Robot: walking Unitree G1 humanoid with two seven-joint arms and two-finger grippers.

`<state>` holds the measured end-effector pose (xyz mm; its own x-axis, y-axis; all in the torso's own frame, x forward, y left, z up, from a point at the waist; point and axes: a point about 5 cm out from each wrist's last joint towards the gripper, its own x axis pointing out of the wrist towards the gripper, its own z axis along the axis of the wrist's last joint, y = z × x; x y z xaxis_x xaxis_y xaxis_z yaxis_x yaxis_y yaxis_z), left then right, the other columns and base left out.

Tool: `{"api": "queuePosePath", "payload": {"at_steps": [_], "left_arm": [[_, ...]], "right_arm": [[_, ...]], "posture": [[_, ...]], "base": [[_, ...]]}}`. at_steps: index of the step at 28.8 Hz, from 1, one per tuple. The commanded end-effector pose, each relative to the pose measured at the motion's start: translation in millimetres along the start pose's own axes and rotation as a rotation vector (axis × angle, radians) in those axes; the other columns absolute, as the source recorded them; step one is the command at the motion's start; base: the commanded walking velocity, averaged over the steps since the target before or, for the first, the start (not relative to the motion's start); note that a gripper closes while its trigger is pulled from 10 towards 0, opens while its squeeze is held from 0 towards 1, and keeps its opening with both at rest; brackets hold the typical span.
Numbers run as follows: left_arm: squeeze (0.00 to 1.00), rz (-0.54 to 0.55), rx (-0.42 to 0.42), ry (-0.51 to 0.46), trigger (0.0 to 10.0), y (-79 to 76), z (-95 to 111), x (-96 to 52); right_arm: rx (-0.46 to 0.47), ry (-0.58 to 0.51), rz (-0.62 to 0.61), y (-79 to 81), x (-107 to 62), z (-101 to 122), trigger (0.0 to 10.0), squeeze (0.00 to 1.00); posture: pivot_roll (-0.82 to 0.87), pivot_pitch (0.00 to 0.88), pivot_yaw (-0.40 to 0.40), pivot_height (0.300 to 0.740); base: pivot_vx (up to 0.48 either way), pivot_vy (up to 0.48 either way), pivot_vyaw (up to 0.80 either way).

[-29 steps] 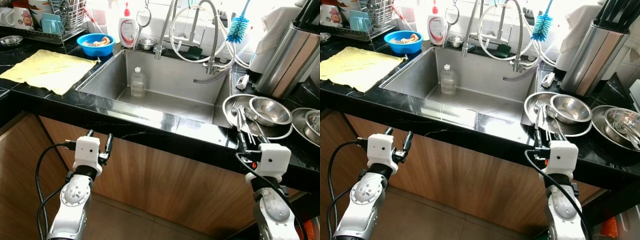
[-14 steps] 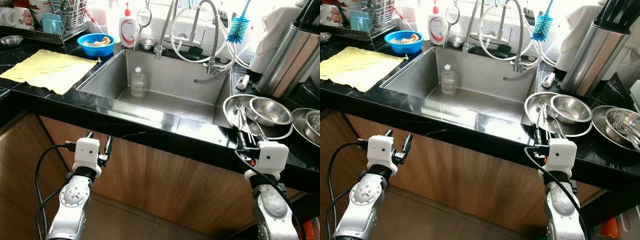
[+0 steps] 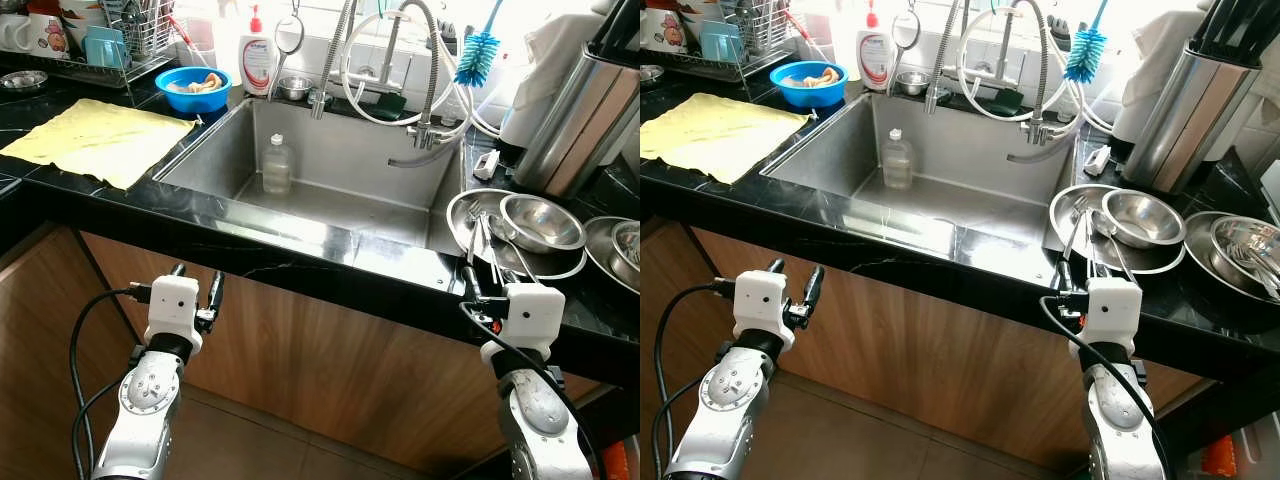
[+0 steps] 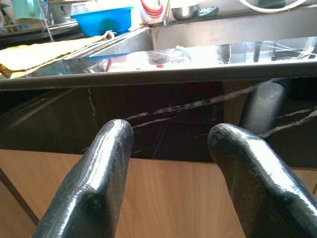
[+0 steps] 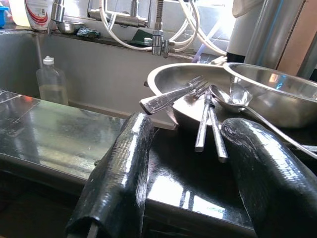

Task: Kitchen organization

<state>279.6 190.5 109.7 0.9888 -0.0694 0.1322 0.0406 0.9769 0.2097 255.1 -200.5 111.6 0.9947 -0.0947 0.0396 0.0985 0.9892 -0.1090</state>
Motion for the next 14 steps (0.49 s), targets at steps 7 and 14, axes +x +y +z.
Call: {"api": "queuePosePath", "payload": {"at_steps": [7,14], "left_arm": [[0.0,-0.015,-0.008,-0.006,10.0,-0.8,1,-0.2],[0.0,-0.014,-0.015,-0.003,10.0,-0.3,0,-2.1]], "right_arm": [[-0.015,-0.038,-0.013,-4.1,-7.4,14,10.0,0.0],[-0.022,-0.028,-0.019,-6.4,-18.4,16,10.0,0.0]], "posture": [[0.02,0.0,-0.075,0.74],[0.01,0.0,-0.075,0.74]], "base": [[0.0,0.0,0.0],[0.0,0.0,0.0]]}}
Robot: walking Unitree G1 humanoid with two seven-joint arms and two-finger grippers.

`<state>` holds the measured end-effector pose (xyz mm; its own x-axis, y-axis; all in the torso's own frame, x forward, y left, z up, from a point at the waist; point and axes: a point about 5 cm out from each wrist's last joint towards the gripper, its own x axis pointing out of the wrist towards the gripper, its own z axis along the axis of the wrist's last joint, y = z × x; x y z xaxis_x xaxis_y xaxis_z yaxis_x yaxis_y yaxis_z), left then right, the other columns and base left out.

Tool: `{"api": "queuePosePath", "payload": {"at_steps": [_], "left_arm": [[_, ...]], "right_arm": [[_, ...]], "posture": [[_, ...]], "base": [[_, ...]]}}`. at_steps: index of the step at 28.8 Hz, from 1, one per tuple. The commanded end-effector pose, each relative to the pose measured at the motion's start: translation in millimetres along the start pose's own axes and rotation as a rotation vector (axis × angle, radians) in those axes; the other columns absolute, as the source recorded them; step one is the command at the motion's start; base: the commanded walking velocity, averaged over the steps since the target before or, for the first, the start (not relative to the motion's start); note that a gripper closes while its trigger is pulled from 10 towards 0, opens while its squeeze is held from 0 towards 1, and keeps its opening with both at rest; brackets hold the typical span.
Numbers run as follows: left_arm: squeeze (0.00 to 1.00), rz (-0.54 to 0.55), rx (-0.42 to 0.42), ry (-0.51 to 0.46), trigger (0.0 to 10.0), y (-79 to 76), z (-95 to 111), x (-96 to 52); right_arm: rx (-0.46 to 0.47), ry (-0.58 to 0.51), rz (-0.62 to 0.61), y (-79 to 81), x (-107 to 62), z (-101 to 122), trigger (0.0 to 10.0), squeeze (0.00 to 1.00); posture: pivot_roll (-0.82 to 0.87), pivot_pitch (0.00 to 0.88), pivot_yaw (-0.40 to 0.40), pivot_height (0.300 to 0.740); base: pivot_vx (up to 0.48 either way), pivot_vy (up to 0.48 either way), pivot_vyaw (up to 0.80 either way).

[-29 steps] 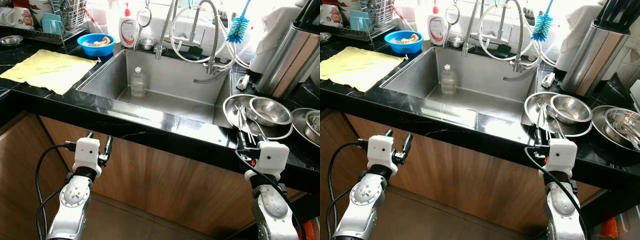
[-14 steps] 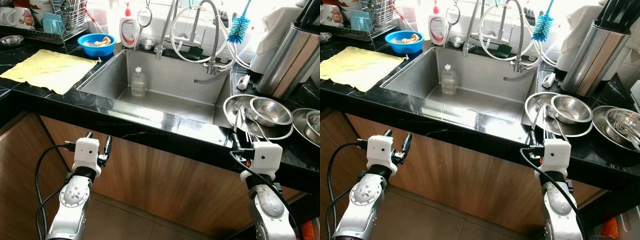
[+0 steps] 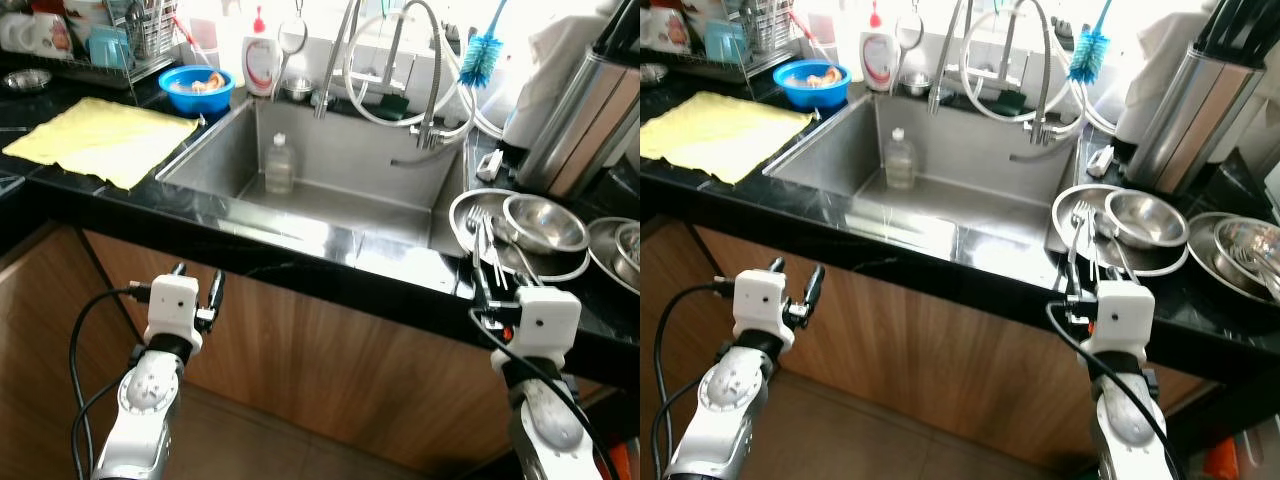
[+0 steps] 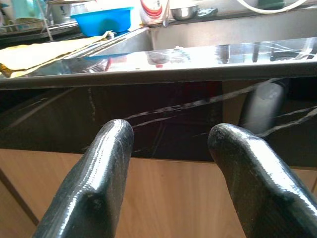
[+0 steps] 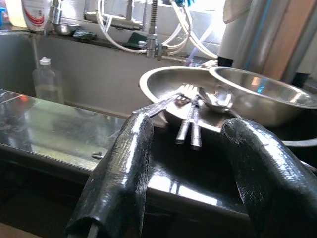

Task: Kitchen organization

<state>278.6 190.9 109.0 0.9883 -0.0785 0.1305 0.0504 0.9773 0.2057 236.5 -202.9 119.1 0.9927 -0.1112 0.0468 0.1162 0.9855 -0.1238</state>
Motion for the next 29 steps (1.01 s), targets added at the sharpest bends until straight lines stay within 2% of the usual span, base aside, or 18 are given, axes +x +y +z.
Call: {"api": "queuePosePath", "payload": {"at_steps": [1,8,12,15,16,20,24,29], "left_arm": [[0.0,-0.005,-0.01,-0.002,10.0,-0.7,1,-1.2],[0.0,-0.001,-0.015,-0.004,10.0,-1.0,1,-1.2],[0.0,0.049,0.011,-0.048,10.0,4.6,10,2.2],[0.0,0.055,0.012,-0.097,10.0,3.8,22,8.2],[0.0,0.043,0.002,-0.134,10.0,0.3,31,14.6],[0.0,-0.004,0.018,-0.171,10.0,-8.1,39,20.8],[0.0,-0.017,0.003,-0.167,10.0,-11.5,38,20.4],[0.0,-0.029,0.005,-0.162,10.0,-13.1,37,21.0]], "right_arm": [[-0.008,-0.022,-0.002,-1.6,-0.4,8,10.0,0.0],[-0.013,-0.03,-0.029,-4.6,2.2,13,10.0,0.0],[-0.059,-0.1,0.009,3.4,9.3,27,10.0,0.0],[-0.026,-0.125,-0.008,4.2,12.3,33,10.0,0.0],[-0.017,-0.132,-0.001,7.8,12.8,32,10.0,0.0],[-0.016,-0.124,-0.024,8.5,14.2,26,10.0,0.0],[-0.022,-0.115,-0.037,8.1,11.1,22,10.0,0.0],[-0.012,-0.109,-0.088,2.3,8.7,20,10.0,0.0]], "posture": [[0.01,0.0,-0.075,0.74],[0.01,0.0,-0.078,0.74],[0.02,0.0,-0.078,0.74],[0.02,0.0,-0.082,0.74],[0.02,0.0,-0.078,0.74],[0.02,0.0,-0.069,0.74],[0.02,0.0,-0.057,0.74],[0.01,0.0,-0.044,0.74]], "base": [[0.0,0.0,0.0],[0.0,0.0,0.0],[0.0,0.0,0.0],[0.0,0.0,0.0],[0.0,0.0,0.0],[0.0,0.0,0.0],[0.0,0.0,0.0],[0.0,0.417,-0.09]]}}
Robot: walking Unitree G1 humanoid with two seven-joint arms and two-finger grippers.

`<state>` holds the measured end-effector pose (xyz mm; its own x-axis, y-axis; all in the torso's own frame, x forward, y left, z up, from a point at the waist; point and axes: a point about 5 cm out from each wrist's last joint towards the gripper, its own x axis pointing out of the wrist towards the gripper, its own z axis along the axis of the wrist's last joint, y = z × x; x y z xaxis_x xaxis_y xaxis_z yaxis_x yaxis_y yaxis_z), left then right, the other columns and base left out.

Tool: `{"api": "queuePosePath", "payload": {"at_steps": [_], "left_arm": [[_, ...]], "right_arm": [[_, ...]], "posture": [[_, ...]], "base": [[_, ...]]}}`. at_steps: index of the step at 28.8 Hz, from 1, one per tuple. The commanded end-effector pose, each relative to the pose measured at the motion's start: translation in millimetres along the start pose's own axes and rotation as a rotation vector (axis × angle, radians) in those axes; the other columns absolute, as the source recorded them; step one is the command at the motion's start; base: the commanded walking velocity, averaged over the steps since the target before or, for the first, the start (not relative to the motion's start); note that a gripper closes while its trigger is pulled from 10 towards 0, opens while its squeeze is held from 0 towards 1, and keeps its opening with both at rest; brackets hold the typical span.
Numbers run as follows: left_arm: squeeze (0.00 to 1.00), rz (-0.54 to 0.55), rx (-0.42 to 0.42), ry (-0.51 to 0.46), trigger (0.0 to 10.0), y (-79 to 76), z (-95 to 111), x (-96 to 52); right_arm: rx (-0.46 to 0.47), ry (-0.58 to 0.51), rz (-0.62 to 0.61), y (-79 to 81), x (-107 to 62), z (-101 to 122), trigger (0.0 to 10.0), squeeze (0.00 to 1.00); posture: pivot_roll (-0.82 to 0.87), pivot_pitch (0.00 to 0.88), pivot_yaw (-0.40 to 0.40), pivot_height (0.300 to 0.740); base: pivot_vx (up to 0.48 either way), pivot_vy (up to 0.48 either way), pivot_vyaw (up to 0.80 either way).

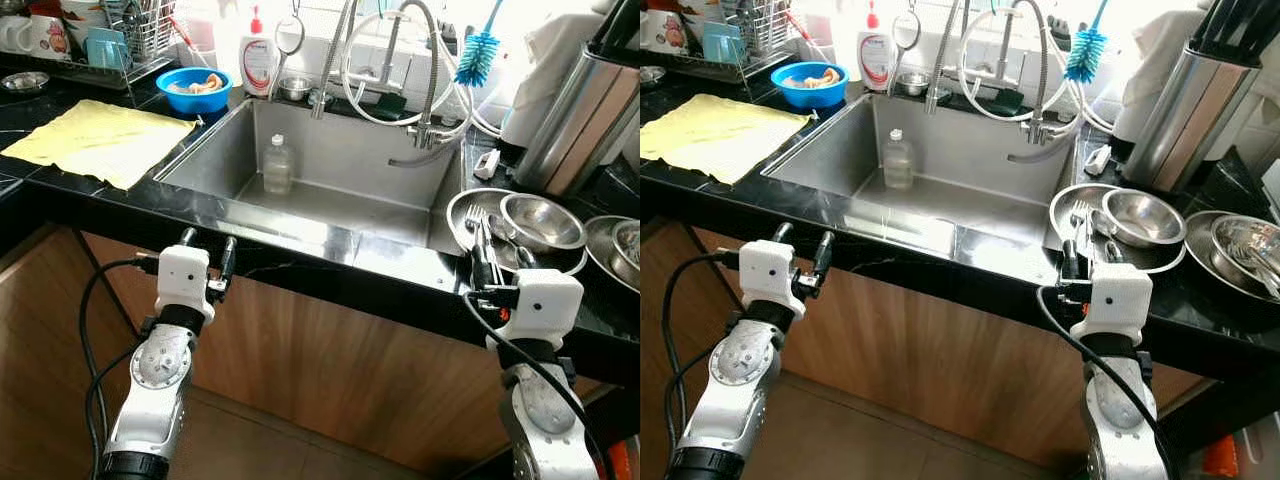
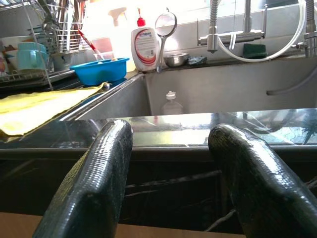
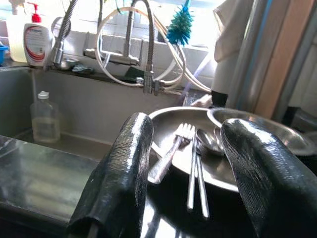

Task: Kitchen organization

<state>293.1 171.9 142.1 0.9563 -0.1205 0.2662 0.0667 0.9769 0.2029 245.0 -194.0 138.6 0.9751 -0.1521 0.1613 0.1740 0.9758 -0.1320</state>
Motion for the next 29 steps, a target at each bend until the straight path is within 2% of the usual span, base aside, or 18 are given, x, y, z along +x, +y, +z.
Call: {"api": "queuePosePath", "payload": {"at_steps": [1,4,17,21,29], "left_arm": [[0.0,-0.018,0.01,-0.018,10.0,-2.7,4,2.2],[0.0,-0.024,0.008,-0.025,10.0,-4.1,5,5.4],[0.0,-0.035,0.022,-0.028,10.0,-1.7,7,6.3],[0.0,-0.035,0.05,-0.04,10.0,-1.1,8,8.2],[0.0,-0.054,0.074,-0.04,10.0,-3.5,9,10.7]], "right_arm": [[0.004,0.002,-0.036,-5.8,1.0,0,10.0,0.0],[0.011,-0.012,-0.044,-7.9,3.7,1,10.0,0.0],[0.045,-0.019,-0.033,2.6,8.9,1,10.0,0.0],[0.02,-0.017,-0.026,2.6,8.6,-2,10.0,0.0],[0.021,-0.034,-0.037,0.1,12.0,0,10.0,0.0]], "posture": [[0.01,0.0,-0.044,0.74],[0.01,0.0,-0.039,0.74],[0.04,0.0,-0.041,0.74],[0.04,0.0,-0.041,0.74],[0.05,0.0,-0.045,0.74]], "base": [[0.0,0.48,-0.71],[0.0,0.48,-0.72],[0.0,0.477,-0.05],[0.0,0.069,-0.61],[0.0,0.0,0.0]]}}
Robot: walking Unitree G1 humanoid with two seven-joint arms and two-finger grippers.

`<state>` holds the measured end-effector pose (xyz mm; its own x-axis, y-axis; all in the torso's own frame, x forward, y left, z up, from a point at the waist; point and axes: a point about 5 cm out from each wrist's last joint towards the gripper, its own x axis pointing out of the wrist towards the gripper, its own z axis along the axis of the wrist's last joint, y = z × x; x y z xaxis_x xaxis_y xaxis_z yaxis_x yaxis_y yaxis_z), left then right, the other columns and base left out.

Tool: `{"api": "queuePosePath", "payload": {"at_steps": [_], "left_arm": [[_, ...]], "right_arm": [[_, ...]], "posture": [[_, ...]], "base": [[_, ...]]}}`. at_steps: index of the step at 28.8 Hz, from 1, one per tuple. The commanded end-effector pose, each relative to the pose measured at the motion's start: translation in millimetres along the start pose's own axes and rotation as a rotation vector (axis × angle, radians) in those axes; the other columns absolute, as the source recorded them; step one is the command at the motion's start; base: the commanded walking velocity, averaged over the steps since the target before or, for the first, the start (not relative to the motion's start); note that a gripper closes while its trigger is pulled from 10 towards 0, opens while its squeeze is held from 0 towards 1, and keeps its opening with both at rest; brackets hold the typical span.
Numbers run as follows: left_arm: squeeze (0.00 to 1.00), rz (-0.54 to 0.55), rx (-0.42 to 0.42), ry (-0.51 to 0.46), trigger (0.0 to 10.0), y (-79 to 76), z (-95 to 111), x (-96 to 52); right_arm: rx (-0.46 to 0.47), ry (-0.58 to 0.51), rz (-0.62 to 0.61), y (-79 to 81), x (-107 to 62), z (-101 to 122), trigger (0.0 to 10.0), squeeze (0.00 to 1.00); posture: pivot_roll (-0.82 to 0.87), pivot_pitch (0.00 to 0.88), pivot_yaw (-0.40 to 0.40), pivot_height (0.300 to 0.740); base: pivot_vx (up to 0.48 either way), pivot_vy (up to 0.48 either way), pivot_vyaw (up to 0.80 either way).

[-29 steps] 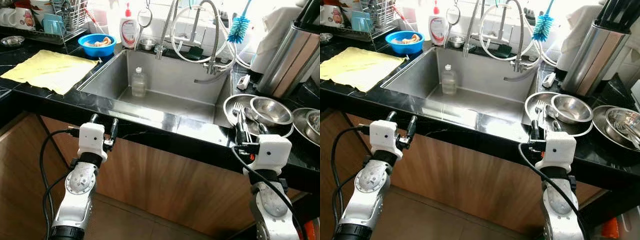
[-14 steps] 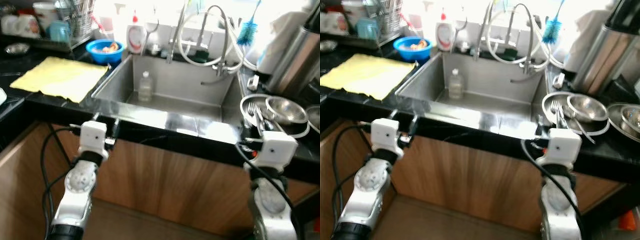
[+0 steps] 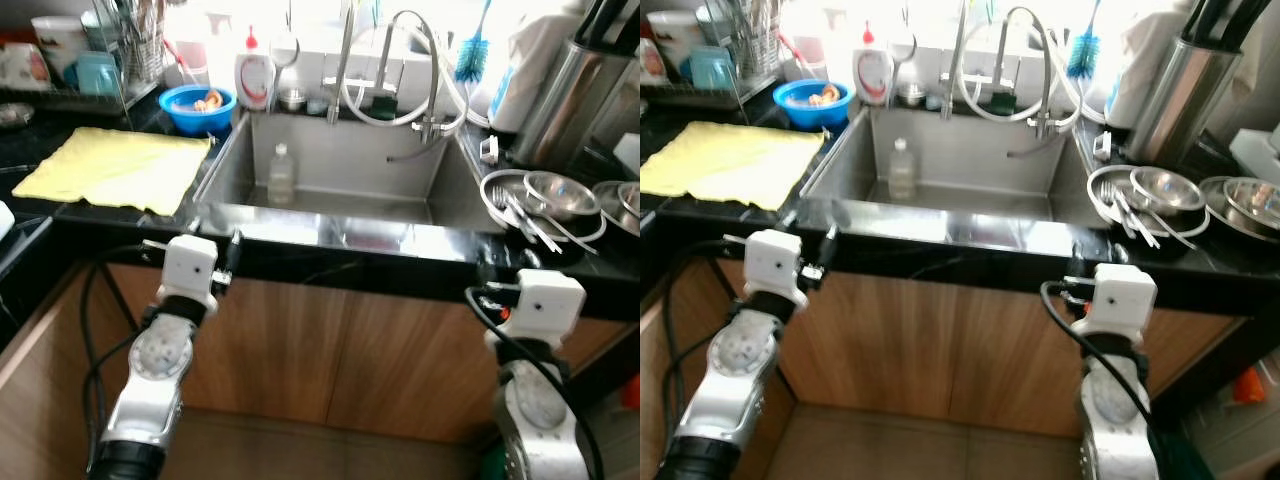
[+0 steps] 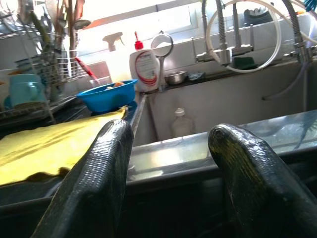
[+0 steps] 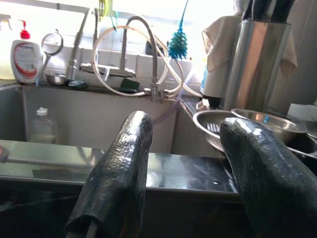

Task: Kitchen organization

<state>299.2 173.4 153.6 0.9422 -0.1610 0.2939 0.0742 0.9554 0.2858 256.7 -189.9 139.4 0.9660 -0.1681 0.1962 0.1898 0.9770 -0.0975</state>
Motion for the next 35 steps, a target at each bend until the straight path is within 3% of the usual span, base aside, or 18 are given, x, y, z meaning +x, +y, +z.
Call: {"api": "queuePosePath", "payload": {"at_steps": [1,8,13,16,35], "left_arm": [[0.0,-0.02,-0.006,-0.002,10.0,-7.5,1,2.3],[0.0,-0.024,0.007,-0.009,10.0,-10.6,2,1.9],[0.0,-0.049,-0.029,-0.005,10.0,-16.8,3,2.7],[0.0,-0.048,-0.025,-0.004,10.0,-15.1,3,3.7],[0.0,-0.04,-0.041,0.002,10.0,-18.3,0,2.4]], "right_arm": [[-0.01,-0.001,-0.015,-5.7,1.2,0,10.0,0.0],[-0.007,0.002,-0.01,-4.9,1.2,-2,10.0,0.0],[-0.05,0.005,0.02,-2.2,0.9,-2,10.0,0.0],[-0.056,-0.001,0.033,-0.7,0.3,-1,10.0,0.0],[-0.027,0.0,0.01,-6.3,1.9,2,10.0,0.0]], "posture": [[0.05,0.0,-0.045,0.74],[0.05,0.0,-0.046,0.74],[0.04,0.0,-0.05,0.74],[0.04,0.0,-0.054,0.74],[0.03,0.0,-0.076,0.74]], "base": [[0.0,0.0,0.0],[0.0,0.0,0.0],[0.0,0.0,0.0],[0.274,0.0,0.8],[0.282,0.0,0.0]]}}
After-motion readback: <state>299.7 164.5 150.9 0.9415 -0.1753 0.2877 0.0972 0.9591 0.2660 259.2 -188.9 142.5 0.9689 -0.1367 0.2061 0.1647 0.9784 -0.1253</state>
